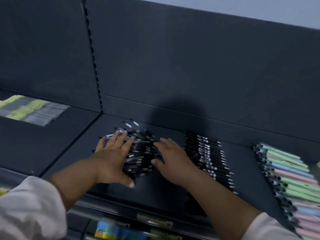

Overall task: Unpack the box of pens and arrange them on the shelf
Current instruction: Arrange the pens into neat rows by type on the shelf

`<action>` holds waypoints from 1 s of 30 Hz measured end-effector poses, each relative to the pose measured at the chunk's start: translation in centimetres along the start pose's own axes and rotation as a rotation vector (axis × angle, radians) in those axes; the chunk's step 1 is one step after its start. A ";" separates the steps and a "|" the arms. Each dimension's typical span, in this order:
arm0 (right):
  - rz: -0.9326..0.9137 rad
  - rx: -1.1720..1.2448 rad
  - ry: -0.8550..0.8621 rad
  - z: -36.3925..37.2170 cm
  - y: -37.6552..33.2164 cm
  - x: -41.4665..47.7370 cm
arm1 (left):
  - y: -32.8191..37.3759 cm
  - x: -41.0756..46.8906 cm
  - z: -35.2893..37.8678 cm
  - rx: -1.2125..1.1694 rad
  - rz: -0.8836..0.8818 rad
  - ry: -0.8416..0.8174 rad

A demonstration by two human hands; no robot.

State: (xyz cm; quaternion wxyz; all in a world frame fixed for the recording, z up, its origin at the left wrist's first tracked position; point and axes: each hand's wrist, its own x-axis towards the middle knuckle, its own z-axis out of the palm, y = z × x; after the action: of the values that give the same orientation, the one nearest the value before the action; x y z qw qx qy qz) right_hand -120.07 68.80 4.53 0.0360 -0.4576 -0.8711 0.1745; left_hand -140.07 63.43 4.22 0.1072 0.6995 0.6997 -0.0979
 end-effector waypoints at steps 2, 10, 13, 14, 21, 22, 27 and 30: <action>0.022 0.030 -0.004 0.6 -1.5 2.0 | -1.8 0.3 0.5 0.031 0.006 -0.055; 0.180 -0.053 -0.042 3.6 -4.6 6.8 | -5.4 2.4 1.9 0.042 0.258 -0.023; 0.216 -0.038 0.014 4.1 -5.0 6.6 | -6.7 2.9 1.5 -0.107 0.287 0.037; 0.240 -0.003 0.063 4.1 -5.0 6.4 | -7.3 3.4 1.2 -0.168 0.257 0.075; 0.525 0.231 0.173 5.2 -4.9 5.5 | -9.4 7.4 0.6 -0.437 0.140 -0.025; 0.532 0.249 0.173 5.5 -5.1 5.4 | -9.2 7.9 0.9 -0.431 0.180 -0.022; 0.569 0.286 0.233 5.7 -5.8 4.9 | -7.2 9.3 1.2 -0.413 0.397 0.012; 0.613 0.300 0.288 5.2 -5.7 4.9 | -6.7 9.9 0.5 -0.450 0.509 0.053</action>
State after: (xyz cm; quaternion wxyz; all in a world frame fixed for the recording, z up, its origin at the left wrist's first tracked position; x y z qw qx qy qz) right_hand -128.55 68.37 1.08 0.1709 -0.7068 -0.6444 0.2365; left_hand -146.71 72.81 0.85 0.2618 0.8127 0.5095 0.1070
